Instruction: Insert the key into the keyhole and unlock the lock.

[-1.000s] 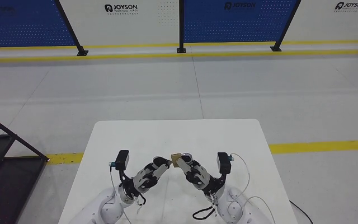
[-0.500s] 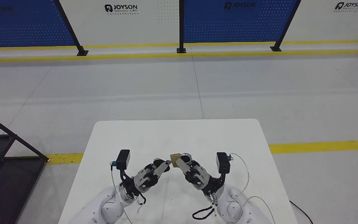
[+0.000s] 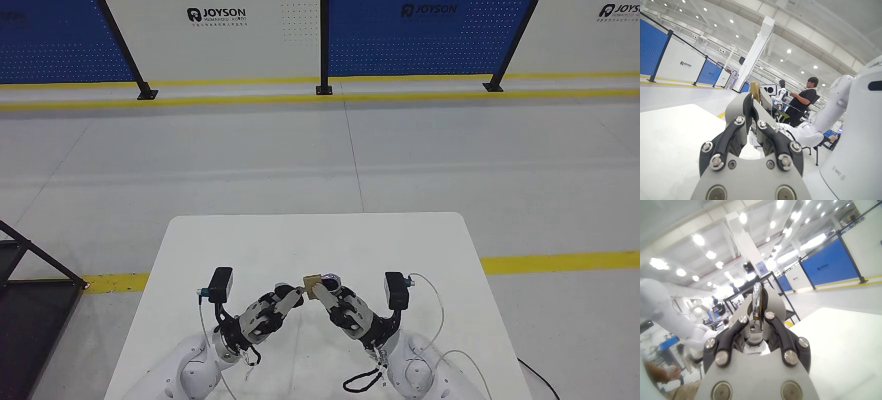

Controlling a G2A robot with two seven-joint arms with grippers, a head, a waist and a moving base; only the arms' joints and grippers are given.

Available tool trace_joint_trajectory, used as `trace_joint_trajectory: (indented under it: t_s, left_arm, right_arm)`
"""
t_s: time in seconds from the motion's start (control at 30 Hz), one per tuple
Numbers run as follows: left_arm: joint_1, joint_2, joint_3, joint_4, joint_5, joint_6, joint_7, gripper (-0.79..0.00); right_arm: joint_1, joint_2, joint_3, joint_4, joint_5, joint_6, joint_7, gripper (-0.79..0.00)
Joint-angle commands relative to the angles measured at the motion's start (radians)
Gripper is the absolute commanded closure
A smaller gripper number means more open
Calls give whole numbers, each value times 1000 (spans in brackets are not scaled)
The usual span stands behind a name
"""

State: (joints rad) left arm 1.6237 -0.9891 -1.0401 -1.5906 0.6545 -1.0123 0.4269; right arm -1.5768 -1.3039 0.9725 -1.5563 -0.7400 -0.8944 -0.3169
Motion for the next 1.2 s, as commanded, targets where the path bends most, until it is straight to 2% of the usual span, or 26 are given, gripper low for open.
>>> trace_joint_trajectory:
  t_s: [0.0,0.13,0.17,0.23,0.43,0.53,0.6,0.63,0.77,1.17]
  left_arm:
    - [0,-1,-1,1,0,0,-1,0]
    - [0,-2,-2,1,0,0,-3,-34]
    - [0,-2,-3,0,2,0,-4,-3]
    - [0,-3,-4,1,3,0,-3,0]
    - [0,-6,-6,3,-1,0,-3,-123]
    - [-1,-8,-7,3,-1,0,-6,-105]
    - [-1,-9,-7,4,-3,0,-7,-132]
    - [-1,-9,-8,4,-3,0,-7,-129]
    - [-1,-10,-10,4,0,0,-11,0]
    - [10,-18,-32,0,73,4,10,0]
  right_arm:
    - [0,0,0,0,1,0,0,0]
    - [-1,0,1,-1,0,-1,2,0]
    - [-1,0,1,-1,0,-1,2,0]
    - [-1,1,1,-1,0,-1,2,0]
    - [-3,1,1,-2,-1,-1,2,0]
    - [-3,1,1,-2,-3,-1,3,0]
    - [-3,1,0,-2,-2,0,4,0]
    - [-3,1,0,-2,-2,0,4,0]
    - [-3,1,0,-2,-1,1,5,0]
    - [-5,2,-1,-4,0,6,15,0]
